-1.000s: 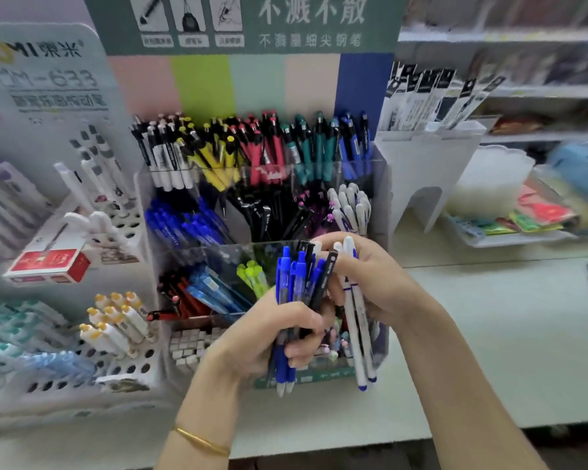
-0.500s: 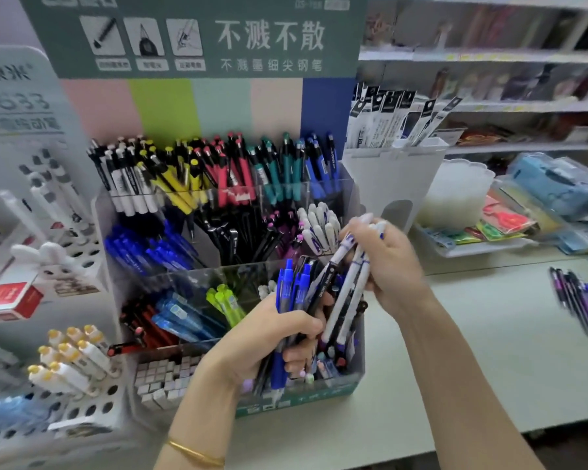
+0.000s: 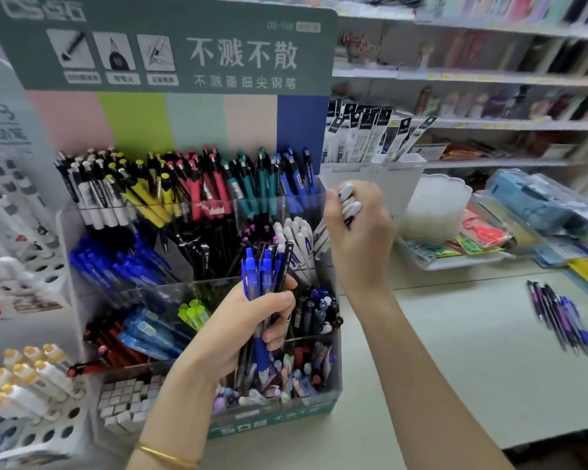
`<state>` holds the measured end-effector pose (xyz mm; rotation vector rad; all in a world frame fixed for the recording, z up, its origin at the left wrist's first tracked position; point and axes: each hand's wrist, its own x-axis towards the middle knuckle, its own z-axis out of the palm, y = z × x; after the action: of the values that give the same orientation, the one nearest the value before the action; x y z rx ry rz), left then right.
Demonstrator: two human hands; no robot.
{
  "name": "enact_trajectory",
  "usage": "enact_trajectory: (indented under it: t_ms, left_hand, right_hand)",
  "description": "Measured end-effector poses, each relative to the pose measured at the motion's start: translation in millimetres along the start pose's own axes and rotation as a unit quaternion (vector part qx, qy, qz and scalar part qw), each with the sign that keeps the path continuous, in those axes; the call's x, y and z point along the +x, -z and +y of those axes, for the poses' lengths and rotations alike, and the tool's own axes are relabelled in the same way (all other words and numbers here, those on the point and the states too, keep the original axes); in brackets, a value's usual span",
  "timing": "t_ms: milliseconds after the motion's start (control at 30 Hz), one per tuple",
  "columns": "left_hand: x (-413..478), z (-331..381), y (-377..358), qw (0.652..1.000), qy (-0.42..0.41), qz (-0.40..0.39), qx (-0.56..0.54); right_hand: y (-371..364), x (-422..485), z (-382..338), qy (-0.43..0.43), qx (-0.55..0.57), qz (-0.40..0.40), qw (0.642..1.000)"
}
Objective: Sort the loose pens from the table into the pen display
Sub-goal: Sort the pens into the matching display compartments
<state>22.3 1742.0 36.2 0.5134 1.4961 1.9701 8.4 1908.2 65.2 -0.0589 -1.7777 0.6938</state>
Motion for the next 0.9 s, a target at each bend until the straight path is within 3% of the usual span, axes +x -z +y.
enact_trajectory:
  t_ms: [133, 200, 367, 467, 633, 900]
  left_hand:
    - [-0.5, -1.0, -0.2, 1.0, -0.008, 0.006, -0.015]
    - [-2.2, -0.2, 1.0, 1.0, -0.012, 0.003, -0.016]
    - [-5.5, 2.5, 4.9, 0.999, -0.007, 0.014, -0.033]
    - [-6.6, 3.2, 5.2, 0.999, -0.01, 0.02, -0.037]
    - [-8.8, 3.1, 7.1, 0.999, -0.018, 0.027, -0.042]
    - [-15.8, 3.6, 13.4, 0.999, -0.028, 0.02, -0.035]
  right_hand:
    - [-17.8, -21.4, 16.9, 0.007, -0.172, -0.078, 0.982]
    - [-16.4, -27.3, 20.5, -0.006, -0.204, -0.082, 0.976]
    - [1.0, -34.2, 20.0, -0.001, -0.115, -0.101, 0.988]
    - [-0.1, -43.0, 19.1, 0.065, -0.146, -0.123, 0.98]
    - [-11.9, -56.3, 19.2, 0.093, -0.243, -0.148, 0.954]
    - [-23.0, -59.1, 20.9, 0.099, -0.213, -0.157, 0.959]
